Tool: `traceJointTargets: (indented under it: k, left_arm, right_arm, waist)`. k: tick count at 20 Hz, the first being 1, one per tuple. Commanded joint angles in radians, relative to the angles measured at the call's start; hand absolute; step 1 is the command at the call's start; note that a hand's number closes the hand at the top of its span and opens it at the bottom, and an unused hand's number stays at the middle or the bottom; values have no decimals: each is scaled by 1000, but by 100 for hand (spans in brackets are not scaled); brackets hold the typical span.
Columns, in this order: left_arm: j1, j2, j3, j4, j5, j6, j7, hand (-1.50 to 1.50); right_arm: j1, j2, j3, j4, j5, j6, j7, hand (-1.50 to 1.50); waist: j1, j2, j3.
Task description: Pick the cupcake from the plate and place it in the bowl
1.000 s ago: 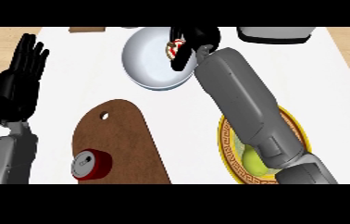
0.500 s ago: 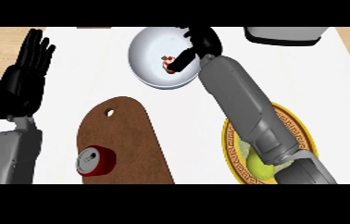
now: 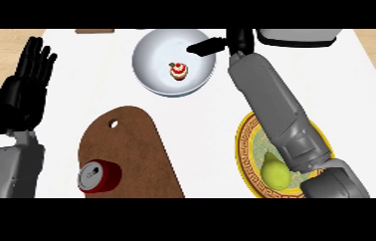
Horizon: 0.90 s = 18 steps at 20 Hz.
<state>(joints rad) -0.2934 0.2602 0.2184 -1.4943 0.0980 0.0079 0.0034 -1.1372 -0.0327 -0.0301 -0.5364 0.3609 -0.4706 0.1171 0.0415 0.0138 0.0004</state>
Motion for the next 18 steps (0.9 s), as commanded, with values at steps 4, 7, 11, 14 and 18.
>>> traceJointTargets:
  k: [4,7,11,14,18]
  left_arm:
    - [-24,6,23,51,-7,16,-27,0]
    - [55,-17,0,17,-35,19,-69,0]
    - [29,-12,8,7,-11,17,-17,0]
    - [33,7,17,-27,-4,9,1,0]
    - [19,29,43,18,16,-14,-5,0]
  right_arm:
    - [65,-105,-135,-4,-94,-32,-114,-150]
    - [142,-165,-183,-44,-158,54,-183,-150]
    - [200,-292,-252,-28,-228,200,-294,-150]
    - [225,-293,-262,-56,-251,220,-303,-150]
    - [293,-371,-286,-38,-285,335,-358,-150]
  waist:
    - [-34,-5,0]
    - [-36,-10,0]
    - [-32,-8,1]
    - [-35,-12,0]
    - [-37,-11,0]
